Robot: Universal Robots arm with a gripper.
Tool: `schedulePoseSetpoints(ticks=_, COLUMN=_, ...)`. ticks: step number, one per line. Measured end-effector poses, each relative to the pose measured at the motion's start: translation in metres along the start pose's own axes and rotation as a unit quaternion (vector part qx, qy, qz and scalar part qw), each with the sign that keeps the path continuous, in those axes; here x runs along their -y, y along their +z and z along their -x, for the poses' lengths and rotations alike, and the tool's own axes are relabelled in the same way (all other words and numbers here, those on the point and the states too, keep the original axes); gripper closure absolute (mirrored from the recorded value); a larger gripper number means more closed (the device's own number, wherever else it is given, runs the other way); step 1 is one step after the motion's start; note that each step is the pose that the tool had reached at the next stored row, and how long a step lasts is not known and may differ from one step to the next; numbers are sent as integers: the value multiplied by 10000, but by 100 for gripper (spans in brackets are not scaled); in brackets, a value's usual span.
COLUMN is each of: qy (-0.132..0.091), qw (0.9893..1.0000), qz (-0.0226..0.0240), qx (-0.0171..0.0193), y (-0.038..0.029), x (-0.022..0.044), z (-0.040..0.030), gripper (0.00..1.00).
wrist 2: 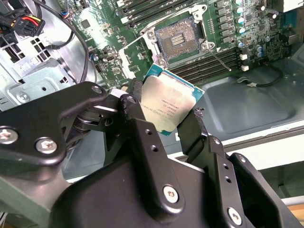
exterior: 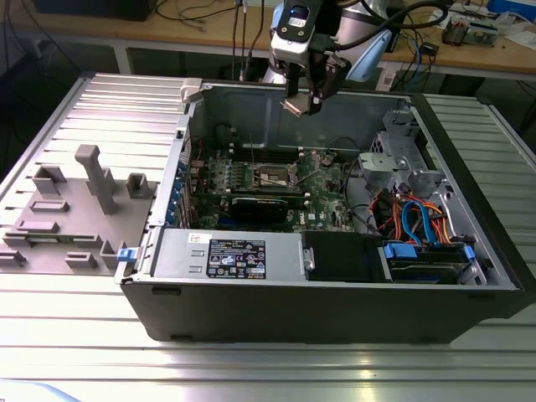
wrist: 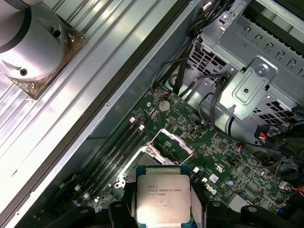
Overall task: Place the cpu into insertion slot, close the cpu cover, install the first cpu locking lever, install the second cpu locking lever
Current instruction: 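Place the cpu into insertion slot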
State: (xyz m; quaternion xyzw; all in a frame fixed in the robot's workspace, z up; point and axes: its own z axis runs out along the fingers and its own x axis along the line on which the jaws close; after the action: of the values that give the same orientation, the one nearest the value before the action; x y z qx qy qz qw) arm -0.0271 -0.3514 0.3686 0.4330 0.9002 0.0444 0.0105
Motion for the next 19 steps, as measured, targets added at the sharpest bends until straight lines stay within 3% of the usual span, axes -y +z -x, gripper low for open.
schedulePoseSetpoints(ticks=8, qy=44, qw=10000, qz=-3, qx=8, y=0, x=1, z=0, gripper=46)
schedulePoseSetpoints(ticks=19, qy=419, qw=9991, qz=2, qx=45, y=0, x=0, z=0, gripper=46)
